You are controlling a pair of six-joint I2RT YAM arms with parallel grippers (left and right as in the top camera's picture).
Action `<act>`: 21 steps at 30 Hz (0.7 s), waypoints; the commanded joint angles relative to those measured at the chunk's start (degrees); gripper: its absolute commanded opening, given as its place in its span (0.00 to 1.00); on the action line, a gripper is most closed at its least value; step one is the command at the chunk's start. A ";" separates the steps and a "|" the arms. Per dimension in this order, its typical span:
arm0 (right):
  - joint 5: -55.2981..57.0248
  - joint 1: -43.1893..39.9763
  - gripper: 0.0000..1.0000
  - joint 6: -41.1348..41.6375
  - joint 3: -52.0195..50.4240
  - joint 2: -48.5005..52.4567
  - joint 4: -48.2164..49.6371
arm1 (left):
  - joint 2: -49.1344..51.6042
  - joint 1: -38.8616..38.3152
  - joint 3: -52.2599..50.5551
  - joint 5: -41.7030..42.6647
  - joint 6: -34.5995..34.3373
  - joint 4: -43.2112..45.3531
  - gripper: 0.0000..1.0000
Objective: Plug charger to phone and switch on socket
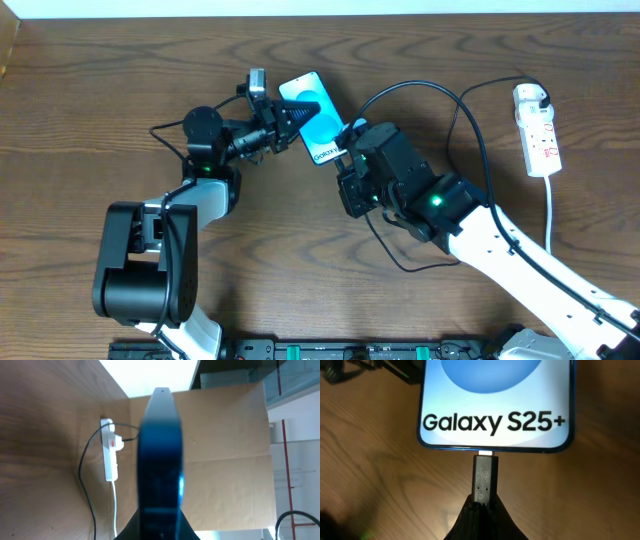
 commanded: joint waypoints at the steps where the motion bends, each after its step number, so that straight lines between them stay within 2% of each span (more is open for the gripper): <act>1: 0.50 0.39 0.01 0.07 0.55 0.35 5.99 | -0.37 -0.74 0.57 6.43 1.18 1.07 0.07; 7: 2.62 0.31 0.01 0.11 0.50 0.90 4.96 | -0.37 -0.74 0.57 7.30 1.22 2.89 0.08; 12: 2.27 0.24 0.01 0.33 0.61 -0.15 9.77 | -0.37 -0.74 0.57 7.41 1.18 2.89 0.08; 16: 4.13 -0.20 0.02 0.57 0.59 -0.15 5.44 | -0.37 -0.74 0.57 7.39 3.48 2.89 0.07; 18: 1.49 -0.42 0.20 0.52 0.61 -1.22 3.41 | -0.37 -0.74 0.57 7.10 4.96 2.86 0.07; 21: -1.53 -0.48 0.40 0.55 0.61 -5.11 1.14 | -0.37 -0.74 0.57 5.70 6.08 2.91 0.07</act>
